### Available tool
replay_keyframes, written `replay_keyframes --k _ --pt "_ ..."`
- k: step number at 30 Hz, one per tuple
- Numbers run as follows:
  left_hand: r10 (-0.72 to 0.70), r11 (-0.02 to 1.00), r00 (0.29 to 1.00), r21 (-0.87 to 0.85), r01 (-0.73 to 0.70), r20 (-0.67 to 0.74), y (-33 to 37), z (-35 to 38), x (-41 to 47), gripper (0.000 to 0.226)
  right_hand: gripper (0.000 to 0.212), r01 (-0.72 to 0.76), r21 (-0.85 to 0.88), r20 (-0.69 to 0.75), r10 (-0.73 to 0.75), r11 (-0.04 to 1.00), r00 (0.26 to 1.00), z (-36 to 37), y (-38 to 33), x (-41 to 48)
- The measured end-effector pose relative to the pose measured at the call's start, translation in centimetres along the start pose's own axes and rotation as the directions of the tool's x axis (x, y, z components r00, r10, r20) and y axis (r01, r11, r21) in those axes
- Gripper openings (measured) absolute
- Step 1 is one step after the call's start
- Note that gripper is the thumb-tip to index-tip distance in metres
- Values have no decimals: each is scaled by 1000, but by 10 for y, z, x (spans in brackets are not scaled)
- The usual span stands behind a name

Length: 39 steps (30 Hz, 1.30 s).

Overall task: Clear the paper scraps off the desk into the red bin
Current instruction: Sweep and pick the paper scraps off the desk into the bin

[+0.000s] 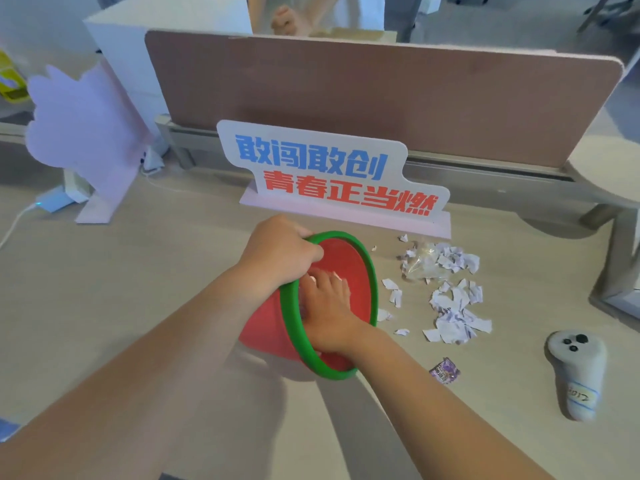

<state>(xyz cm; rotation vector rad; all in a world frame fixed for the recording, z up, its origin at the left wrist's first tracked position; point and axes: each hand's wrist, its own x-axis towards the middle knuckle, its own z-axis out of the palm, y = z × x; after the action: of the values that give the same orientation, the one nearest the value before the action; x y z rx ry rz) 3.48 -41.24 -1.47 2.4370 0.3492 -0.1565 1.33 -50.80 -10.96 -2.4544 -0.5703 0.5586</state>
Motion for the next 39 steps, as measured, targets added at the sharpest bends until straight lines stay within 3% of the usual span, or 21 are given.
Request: replay_keyframes --k 3,6,8,11,13,16,21,24,31,36,39 --pt "14 999 1000 32 -13 -16 4 3 1 18 92 74 116 -101 -63 990 993 -12 11 -5" --pt "20 998 1000 61 -20 -10 10 7 1 15 78 157 222 -198 -113 962 974 -32 24 -21" --pt "31 997 999 76 -30 -7 12 9 1 15 52 143 358 -378 3 923 926 -46 38 -33" --pt "38 996 999 83 -38 -6 12 9 5 17 24 -24 397 -572 268 917 775 -71 80 -31" --pt "23 997 1000 77 -22 -13 12 8 11 17 32 -195 325 -539 351 925 766 -87 114 -11" --pt "-19 997 999 69 22 -44 10 6 22 16 51 -353 117 -415 369 928 832 -103 161 30" --pt "-63 995 997 68 67 -54 3 3 31 5 48 -289 -196 -97 275 937 957 -75 194 54" --pt "-77 995 996 65 80 -47 -2 1 32 3 38 -270 -214 -152 241 939 958 -44 179 38" --pt "-90 996 995 -7 90 -46 -6 -6 40 7 65 -290 -385 -299 178 876 937 29 131 -5" --pt "-80 997 996 -1 80 -38 -7 -6 40 14 33 -276 -358 -441 99 892 892 35 143 3" --pt "-73 997 996 -40 71 -44 -11 -7 40 16 36 -154 -379 -368 4 913 930 40 153 12"
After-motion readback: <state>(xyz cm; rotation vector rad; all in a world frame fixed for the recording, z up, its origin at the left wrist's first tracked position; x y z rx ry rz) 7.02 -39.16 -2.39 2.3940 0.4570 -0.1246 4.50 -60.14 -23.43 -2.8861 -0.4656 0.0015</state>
